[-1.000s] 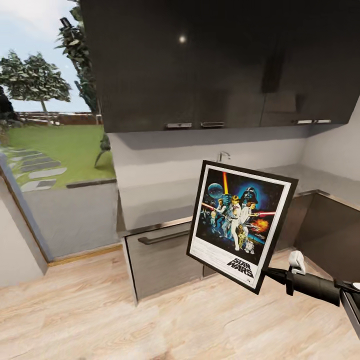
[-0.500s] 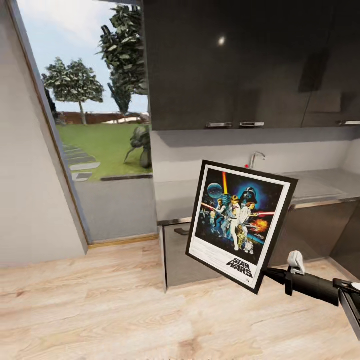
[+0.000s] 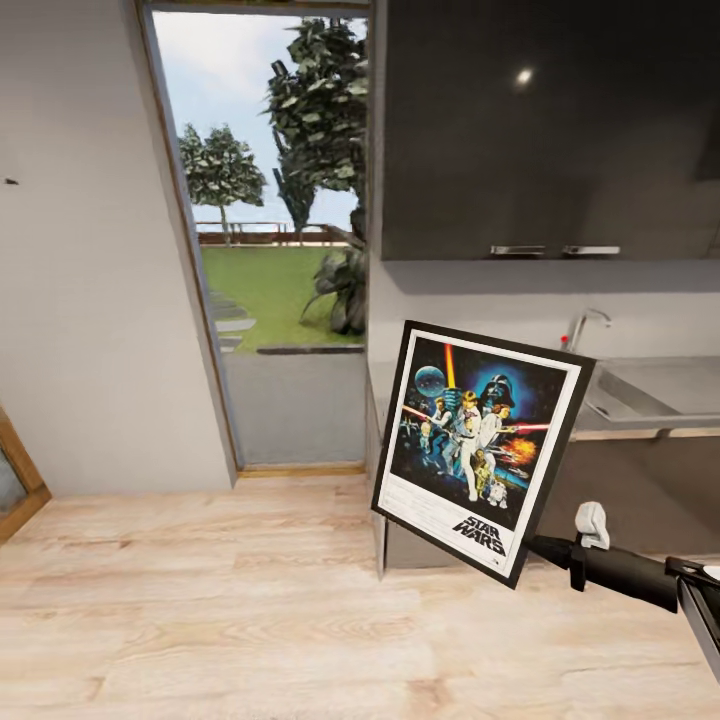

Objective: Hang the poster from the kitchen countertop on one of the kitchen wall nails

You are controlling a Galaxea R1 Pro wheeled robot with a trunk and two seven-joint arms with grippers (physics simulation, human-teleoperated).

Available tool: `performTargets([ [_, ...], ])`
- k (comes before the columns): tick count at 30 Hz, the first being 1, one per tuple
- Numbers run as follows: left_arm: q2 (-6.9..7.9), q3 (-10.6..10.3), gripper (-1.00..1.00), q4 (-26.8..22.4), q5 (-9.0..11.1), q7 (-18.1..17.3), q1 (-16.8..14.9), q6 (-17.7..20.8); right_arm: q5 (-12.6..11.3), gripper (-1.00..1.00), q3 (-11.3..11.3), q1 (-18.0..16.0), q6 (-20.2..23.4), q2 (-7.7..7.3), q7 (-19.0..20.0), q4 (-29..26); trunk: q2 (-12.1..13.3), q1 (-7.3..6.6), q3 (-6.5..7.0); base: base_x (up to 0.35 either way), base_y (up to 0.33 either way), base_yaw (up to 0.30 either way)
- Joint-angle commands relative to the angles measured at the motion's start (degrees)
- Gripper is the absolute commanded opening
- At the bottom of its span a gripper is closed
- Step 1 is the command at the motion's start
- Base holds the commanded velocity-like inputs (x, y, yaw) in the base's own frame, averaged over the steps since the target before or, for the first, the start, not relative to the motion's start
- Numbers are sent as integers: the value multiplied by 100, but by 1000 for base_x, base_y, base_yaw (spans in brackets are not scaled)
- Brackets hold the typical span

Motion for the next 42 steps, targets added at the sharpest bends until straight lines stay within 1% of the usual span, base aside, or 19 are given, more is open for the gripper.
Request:
performTargets([
  [1,0,-48,100,6,29,-7,-7,-32,-25,-100,-5,-4,74,-1,27,-4,-14,4,-14,-3,281,288],
  [28,2,-48,100,6,29,-6,-7,-30,-25,-100,-7,-4,74,-1,27,2,-14,4,-14,0,299,286],
  [32,6,-48,100,6,29,-6,-7,-30,-25,-100,-8,-4,74,-1,27,4,-14,4,-14,1,323,128],
  [42,8,-45,100,6,29,-8,-7,-30,-25,-100,-13,-4,74,-1,32,11,-14,4,-14,78,342,18],
])
